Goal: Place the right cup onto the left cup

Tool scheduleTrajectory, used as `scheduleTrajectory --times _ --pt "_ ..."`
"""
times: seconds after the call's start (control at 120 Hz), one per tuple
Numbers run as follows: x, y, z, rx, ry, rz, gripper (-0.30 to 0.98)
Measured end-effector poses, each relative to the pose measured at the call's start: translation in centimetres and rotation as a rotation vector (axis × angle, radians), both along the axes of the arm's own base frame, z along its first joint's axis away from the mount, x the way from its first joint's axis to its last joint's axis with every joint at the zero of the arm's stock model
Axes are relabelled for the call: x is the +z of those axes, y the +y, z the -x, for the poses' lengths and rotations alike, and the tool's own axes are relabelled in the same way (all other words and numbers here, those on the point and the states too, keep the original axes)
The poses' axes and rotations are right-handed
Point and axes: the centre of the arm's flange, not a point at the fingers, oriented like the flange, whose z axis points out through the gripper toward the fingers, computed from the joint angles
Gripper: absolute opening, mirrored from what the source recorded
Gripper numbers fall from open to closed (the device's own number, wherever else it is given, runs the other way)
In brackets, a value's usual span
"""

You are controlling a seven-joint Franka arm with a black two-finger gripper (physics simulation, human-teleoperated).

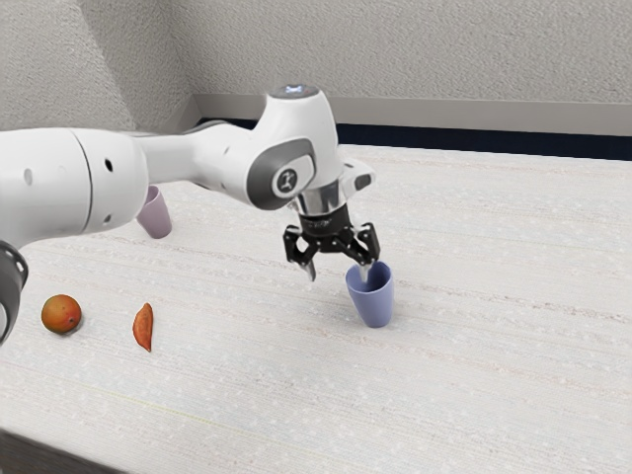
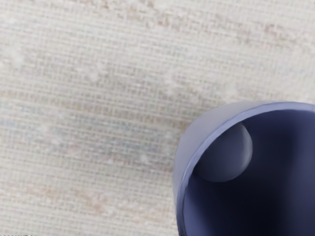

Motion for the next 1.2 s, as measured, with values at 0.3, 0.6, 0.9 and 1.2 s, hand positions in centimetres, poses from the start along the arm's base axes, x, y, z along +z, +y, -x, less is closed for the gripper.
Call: scheduleTrajectory --times 0.3,0.6,0.9,1.2 --pt "-2.5 -0.1 -0.7 0.067 -0.017 -0.003 0.64" --pt "-2.8 -0.2 -1.0 0.111 -0.041 0.003 0.13" --pt "-3.7 -0.2 -1.2 0.142 -0.045 0.001 -0.05" --pt "-2.0 -0.2 -1.2 0.158 -0.071 0.01 -0.09"
